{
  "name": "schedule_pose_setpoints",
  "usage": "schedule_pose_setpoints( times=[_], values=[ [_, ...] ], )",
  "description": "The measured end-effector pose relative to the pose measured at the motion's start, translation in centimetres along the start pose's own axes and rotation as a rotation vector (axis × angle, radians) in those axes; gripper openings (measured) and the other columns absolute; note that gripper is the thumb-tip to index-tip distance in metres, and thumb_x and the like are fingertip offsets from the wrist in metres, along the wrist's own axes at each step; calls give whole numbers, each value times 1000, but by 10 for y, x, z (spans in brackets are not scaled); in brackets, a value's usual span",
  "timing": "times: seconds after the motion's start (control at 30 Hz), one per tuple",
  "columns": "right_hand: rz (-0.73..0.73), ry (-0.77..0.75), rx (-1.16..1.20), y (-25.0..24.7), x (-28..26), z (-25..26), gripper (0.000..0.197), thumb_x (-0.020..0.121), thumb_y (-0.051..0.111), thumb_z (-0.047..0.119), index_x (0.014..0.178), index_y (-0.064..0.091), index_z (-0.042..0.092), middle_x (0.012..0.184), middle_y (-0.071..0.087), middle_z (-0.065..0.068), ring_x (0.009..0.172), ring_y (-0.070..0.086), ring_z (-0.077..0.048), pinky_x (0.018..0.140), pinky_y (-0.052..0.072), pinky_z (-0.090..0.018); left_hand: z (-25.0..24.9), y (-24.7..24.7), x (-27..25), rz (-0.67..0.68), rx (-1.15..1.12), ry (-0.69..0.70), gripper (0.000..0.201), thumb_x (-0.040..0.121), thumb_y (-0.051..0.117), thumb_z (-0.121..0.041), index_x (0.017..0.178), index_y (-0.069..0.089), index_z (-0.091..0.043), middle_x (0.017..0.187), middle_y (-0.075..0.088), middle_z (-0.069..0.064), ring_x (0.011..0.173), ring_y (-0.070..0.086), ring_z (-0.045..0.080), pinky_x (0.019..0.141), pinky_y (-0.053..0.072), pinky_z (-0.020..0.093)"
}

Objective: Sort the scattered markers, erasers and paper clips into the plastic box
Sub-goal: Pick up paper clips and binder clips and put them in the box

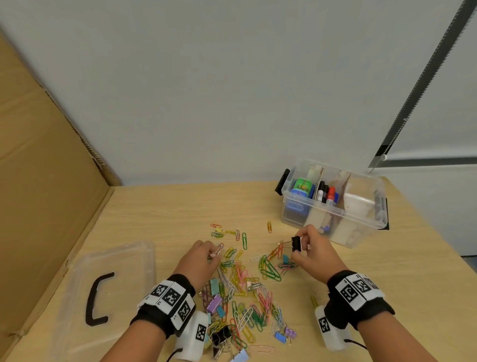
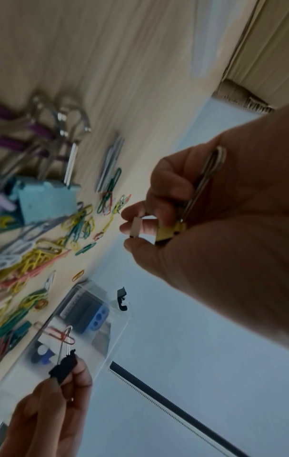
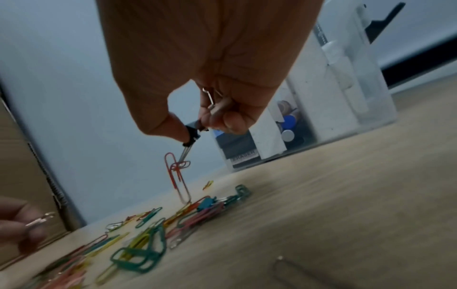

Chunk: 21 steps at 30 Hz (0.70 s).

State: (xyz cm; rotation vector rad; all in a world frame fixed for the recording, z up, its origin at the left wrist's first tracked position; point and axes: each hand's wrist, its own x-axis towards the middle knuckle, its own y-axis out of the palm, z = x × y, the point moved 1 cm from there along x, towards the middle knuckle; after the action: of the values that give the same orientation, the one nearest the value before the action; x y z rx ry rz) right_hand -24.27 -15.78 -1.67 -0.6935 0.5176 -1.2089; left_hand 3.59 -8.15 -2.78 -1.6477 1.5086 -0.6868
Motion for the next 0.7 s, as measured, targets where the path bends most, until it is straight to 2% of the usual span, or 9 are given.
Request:
schedule_pose_setpoints(
  times=[0.07,0.17,0.23,0.37,0.43,0.5,0.57,0.63,0.7],
  values=[
    [-13,35,103,-1,-2,3,28,77,67,15,97,48,21,77,48,0,68,49,-13,61,46,-25,-4,-1,0,15,-12,15,23,96,48,-31,112,56,-17,109,55,0,98,56,14,85,46,26],
    [-61,66,250,-3,-4,7,25,79,66,9,96,50,20,79,50,0,76,53,-14,70,45,-25,-9,-1,-1,38,-55,54,21,97,45,-27,115,53,-18,112,55,-2,101,53,12,82,42,22],
    [-67,63,302,-5,-5,11,25,80,65,7,96,50,19,80,52,0,77,54,-13,69,43,-22,-15,0,-2,57,-97,83,21,98,42,-25,114,54,-18,111,54,-1,101,53,12,84,42,24],
    [-59,68,385,-5,-7,19,23,81,64,5,98,51,15,81,52,-1,77,55,-10,65,41,-16,-29,3,-1,58,-189,79,24,98,38,-23,96,55,-7,98,57,11,93,55,25,84,44,38],
    [-48,58,391,-5,-8,23,23,81,64,4,98,51,14,81,53,-2,76,54,-9,65,41,-15,-36,4,-1,47,-258,74,23,98,35,-17,87,53,-7,88,56,7,87,53,27,79,43,38],
    [-35,54,393,-3,-9,26,23,81,64,4,98,52,14,80,53,-3,74,54,-9,65,40,-15,-47,3,-2,17,-330,87,26,98,32,-12,80,51,-11,77,52,-3,79,51,22,74,40,34],
    [-20,49,395,0,-10,29,21,82,64,5,97,52,15,80,53,-3,73,53,-9,64,40,-14,-57,0,-2,-26,-380,123,31,99,32,-12,79,56,-13,73,54,-2,73,54,22,71,41,32],
    [-11,47,400,4,-11,31,19,83,63,6,97,53,14,79,54,-2,70,53,-7,62,43,-12,-68,-3,-1,-54,-419,154,30,98,37,-15,86,64,-11,68,54,-6,64,53,12,65,41,25],
    [-1,56,442,7,-14,34,16,85,62,7,97,53,11,80,53,-3,68,52,-9,56,45,-11,-74,-4,2,-50,-408,179,22,95,46,-28,94,66,-18,77,56,-11,72,52,5,69,43,21]
  ],
)
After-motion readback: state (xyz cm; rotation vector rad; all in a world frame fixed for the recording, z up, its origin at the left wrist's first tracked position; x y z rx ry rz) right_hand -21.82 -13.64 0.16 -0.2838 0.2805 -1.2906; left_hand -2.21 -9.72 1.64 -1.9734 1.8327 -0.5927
